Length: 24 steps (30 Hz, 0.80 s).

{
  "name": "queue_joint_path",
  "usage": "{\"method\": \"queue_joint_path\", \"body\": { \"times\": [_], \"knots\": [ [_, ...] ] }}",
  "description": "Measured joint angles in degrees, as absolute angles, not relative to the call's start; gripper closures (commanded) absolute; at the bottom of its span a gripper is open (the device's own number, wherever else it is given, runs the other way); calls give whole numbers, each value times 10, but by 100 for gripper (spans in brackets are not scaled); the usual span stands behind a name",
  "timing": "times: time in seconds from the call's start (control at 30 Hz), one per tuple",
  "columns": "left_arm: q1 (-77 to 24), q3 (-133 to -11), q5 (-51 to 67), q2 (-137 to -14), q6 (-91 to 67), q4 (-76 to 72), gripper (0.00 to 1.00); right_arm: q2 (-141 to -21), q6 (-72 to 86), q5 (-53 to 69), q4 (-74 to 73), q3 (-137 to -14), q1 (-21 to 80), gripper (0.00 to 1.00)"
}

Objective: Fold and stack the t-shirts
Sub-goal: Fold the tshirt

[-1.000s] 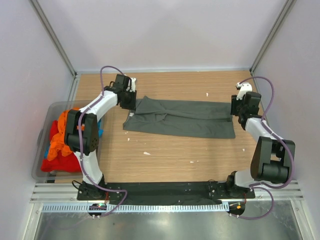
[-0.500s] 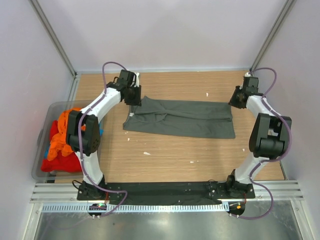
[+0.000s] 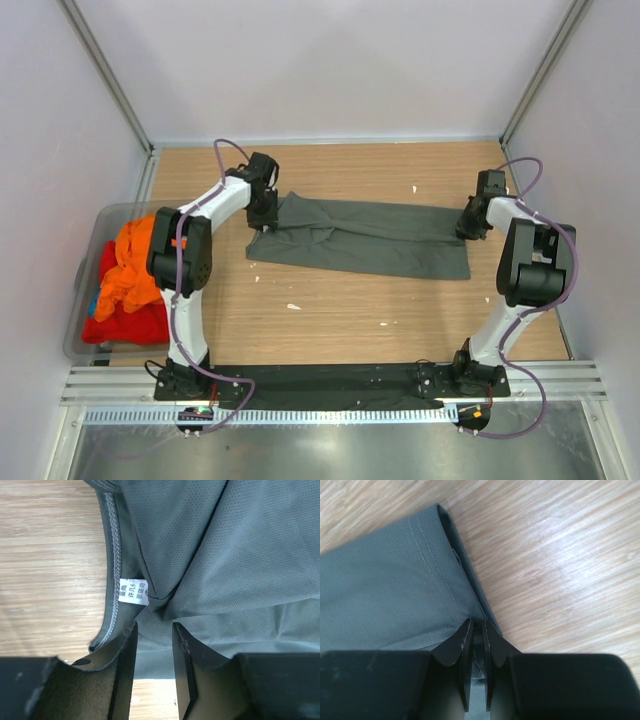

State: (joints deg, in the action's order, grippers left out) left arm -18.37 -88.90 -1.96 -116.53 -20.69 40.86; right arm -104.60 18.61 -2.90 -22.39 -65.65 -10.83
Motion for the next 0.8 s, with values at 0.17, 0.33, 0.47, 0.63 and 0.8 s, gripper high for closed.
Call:
{"method": "queue_joint_path", "body": {
  "times": [0.17,0.33,0.47,0.63,0.8],
  "knots": [
    [-184,-910,-24,-1164,-221,427,62,-1031,195,-35,-250,-661,-106,82],
    [-184,-917,-17,-1150,-232,427,62,-1004,204,-35,-266,-661,-96,82],
    [-184,-917,-13,-1148,-240,428,62,-997,212,-31,-267,-660,-90,82],
    [-184,-918,-25,-1161,-246,435,62,-998,212,-35,-261,-637,-88,82],
    [-184,-918,-60,-1198,-253,460,61,-1021,211,-62,-244,-625,-88,83]
  ]
}}
